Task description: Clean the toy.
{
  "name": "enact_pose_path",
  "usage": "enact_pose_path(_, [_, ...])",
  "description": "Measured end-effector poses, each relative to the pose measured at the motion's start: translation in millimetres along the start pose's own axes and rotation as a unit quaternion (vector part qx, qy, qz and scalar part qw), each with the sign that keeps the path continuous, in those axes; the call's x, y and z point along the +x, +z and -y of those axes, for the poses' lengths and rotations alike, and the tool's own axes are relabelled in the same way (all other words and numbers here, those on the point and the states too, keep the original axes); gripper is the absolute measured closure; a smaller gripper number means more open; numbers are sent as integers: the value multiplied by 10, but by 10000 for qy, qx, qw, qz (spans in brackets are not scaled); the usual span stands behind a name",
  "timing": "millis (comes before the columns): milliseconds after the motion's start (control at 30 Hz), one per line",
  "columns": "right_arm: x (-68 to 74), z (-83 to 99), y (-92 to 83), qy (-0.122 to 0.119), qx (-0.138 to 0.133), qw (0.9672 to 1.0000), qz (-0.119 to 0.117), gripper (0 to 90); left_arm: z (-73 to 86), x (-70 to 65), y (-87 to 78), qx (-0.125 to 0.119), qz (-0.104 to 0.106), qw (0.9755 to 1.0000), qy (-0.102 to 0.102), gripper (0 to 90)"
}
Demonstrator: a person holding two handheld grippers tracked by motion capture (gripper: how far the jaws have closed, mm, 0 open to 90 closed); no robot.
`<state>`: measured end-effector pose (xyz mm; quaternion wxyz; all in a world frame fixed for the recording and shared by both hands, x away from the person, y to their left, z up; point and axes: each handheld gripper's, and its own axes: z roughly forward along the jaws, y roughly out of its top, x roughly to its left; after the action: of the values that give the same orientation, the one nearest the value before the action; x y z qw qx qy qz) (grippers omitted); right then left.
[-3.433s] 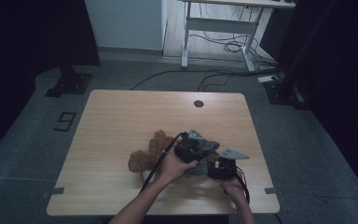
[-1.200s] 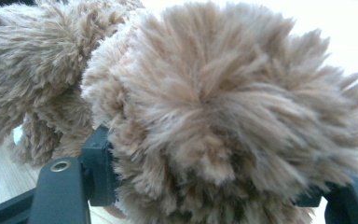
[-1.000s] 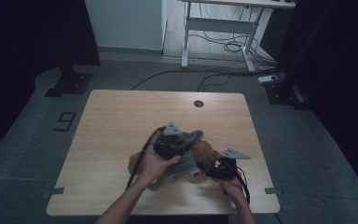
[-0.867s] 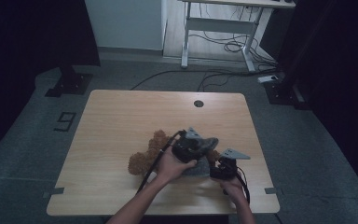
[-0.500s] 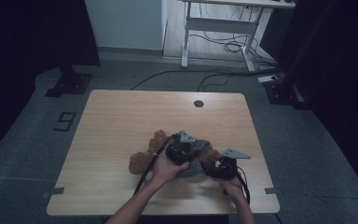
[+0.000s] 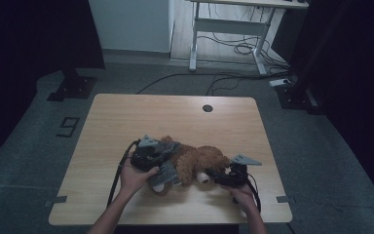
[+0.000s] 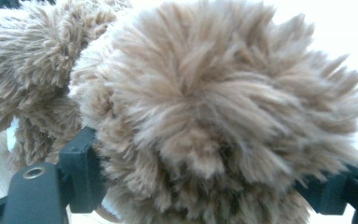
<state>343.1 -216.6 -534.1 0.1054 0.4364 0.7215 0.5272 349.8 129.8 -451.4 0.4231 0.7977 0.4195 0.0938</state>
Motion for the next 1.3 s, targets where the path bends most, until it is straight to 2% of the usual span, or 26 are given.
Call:
enact_pose_path(100, [-8, -1, 1, 45, 69, 10000, -34, 151, 66, 97, -69, -7, -10, 9999, -146, 779])
enact_pose_path(233, [-30, 2, 8, 199, 162, 9996, -89, 129, 130, 214, -130, 48, -144, 9996, -252, 778])
enact_pose_path(533, [-25, 0, 9, 180, 245, 9994, -143, 141, 191, 420, -144, 124, -202, 9979, -601, 772])
enact_pose_path(567, [-26, 1, 6, 177, 251, 9994, -156, 148, 192, 437, -152, 139, -204, 9979, -599, 772])
enact_pose_path(667, [-31, 4, 4, 183, 259, 9993, -185, 156, 198, 495, -201, 176, -392, 9975, -569, 773])
enact_pose_path(767, [-36, 5, 1, 164, 265, 9993, -191, 157, 251, 555, -223, 194, -397, 9970, -627, 774])
enact_pose_path(1000, [-30, 15, -1, 177, 248, 9994, -186, 157, 458, 651, -155, 399, -489, 9955, -713, 778])
enact_pose_path(1067, [-31, 17, 0, 182, 242, 9994, -191, 158, 519, 686, -139, 454, -452, 9949, -776, 779])
enact_pose_path(1167, [-32, 19, 3, 188, 230, 9994, -196, 166, 559, 712, -117, 378, -223, 9953, -864, 779])
enact_pose_path(1300, [-20, 31, 13, 195, 193, 9993, -245, 229, 433, 571, -31, 303, 79, 9972, -672, 780])
